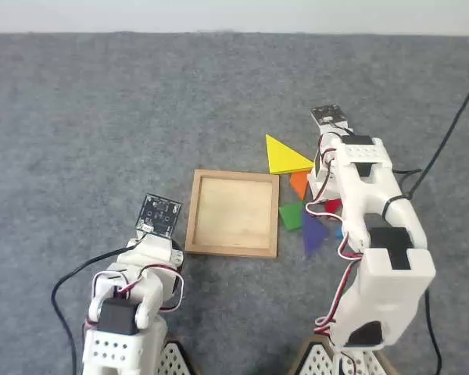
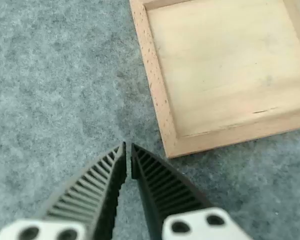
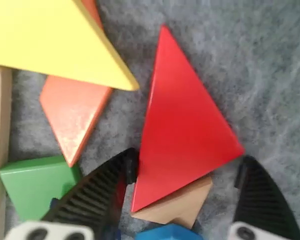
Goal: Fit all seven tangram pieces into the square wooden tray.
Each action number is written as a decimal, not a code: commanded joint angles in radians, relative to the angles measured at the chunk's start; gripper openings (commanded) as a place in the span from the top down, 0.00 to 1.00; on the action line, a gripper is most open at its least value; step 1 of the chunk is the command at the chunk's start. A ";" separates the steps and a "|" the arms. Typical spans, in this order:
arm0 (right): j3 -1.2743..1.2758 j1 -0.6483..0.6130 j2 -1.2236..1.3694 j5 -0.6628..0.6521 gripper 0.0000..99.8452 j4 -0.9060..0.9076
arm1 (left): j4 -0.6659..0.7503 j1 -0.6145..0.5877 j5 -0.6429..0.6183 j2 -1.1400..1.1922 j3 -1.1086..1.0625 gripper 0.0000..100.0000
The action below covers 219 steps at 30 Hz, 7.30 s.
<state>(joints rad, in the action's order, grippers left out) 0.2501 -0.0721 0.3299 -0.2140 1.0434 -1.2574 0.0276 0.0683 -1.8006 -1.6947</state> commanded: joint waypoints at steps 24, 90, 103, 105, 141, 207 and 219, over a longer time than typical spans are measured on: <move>-0.196 -0.007 0.068 -0.014 0.67 0.101 | -0.003 -0.005 0.003 -0.015 0.010 0.98; -0.017 0.004 0.004 0.170 0.72 0.042 | -0.003 -0.005 0.003 -0.015 0.010 0.98; -0.017 0.010 -0.013 0.172 0.85 0.012 | -0.003 -0.005 0.003 -0.015 0.010 0.98; -0.017 0.012 -0.028 0.167 0.85 0.015 | -0.003 -0.005 0.003 -0.015 0.010 0.98; -0.499 -0.027 0.325 -0.408 0.60 0.170 | -0.003 -0.005 0.003 -0.015 0.010 0.98; -0.488 -0.064 0.171 -0.330 0.56 0.409 | -0.003 -0.005 0.003 -0.015 0.010 0.98; -0.387 -0.012 0.222 -0.318 0.59 0.260 | -0.003 -0.005 0.003 -0.015 0.010 0.98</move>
<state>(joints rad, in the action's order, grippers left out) -0.1350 -0.1151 0.5616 -0.5347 1.3364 -1.2574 0.0292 0.0683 -1.8006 -1.6947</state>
